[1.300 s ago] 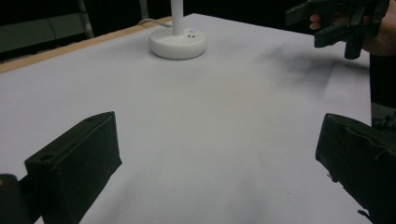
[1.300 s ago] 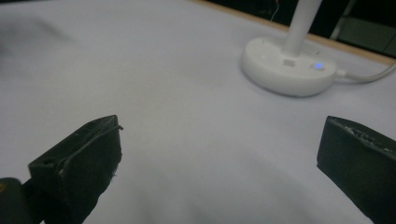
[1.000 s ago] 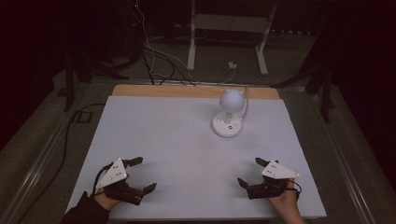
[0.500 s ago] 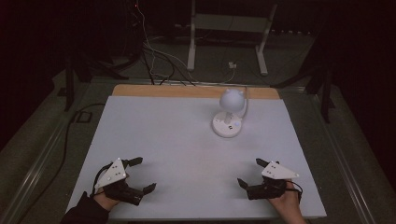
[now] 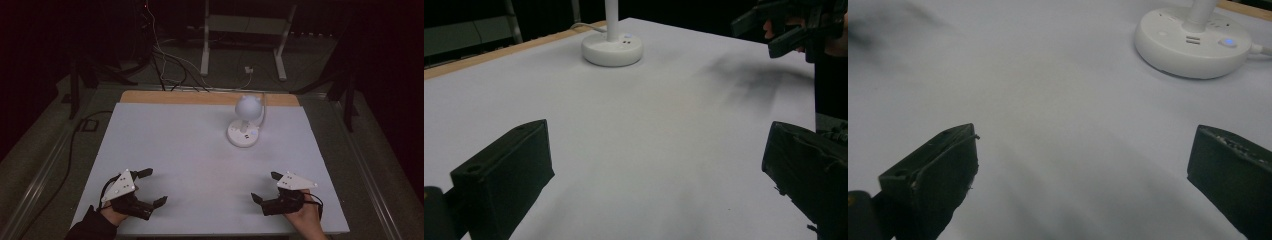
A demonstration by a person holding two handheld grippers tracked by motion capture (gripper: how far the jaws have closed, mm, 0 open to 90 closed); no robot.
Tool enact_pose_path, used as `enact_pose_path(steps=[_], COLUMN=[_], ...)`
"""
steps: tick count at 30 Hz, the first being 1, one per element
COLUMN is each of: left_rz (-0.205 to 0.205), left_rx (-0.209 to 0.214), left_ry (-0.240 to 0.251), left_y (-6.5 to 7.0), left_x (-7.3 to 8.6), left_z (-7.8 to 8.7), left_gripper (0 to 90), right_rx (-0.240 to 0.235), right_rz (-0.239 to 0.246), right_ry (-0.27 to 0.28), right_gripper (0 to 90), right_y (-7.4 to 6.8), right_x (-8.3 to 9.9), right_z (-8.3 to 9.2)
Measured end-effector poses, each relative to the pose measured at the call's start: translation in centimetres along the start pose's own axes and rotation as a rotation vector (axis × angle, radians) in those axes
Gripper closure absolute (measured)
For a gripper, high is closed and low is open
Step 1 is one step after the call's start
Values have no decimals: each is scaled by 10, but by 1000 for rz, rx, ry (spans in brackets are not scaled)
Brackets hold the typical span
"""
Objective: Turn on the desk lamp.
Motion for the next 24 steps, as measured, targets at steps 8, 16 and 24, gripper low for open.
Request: enact_pose_path(steps=[8,16,24], left_rz=[2,3,3], left_rx=[5,6,8], left_ry=[4,3,4], left_y=[2,2,2], left_x=[-1,0,-1], left_z=[0,0,-1], left_gripper=[3,3,3], right_rx=[-3,16,18], right_rz=[-7,3,38], right_ry=[16,43,54], right_gripper=[0,0,0], right_y=[-1,5,11], right_x=[-16,-35,-52], right_z=[7,11,12])
Point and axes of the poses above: each handheld gripper's, and its own axes: z roughly backward along the jaws, x roughly out of its underside, y roughly to its right, the point moved 9 cm from there along -z, roughly forward along the jaws, and after that the axes turned 8 degrees about z, right-handed, at the moved point
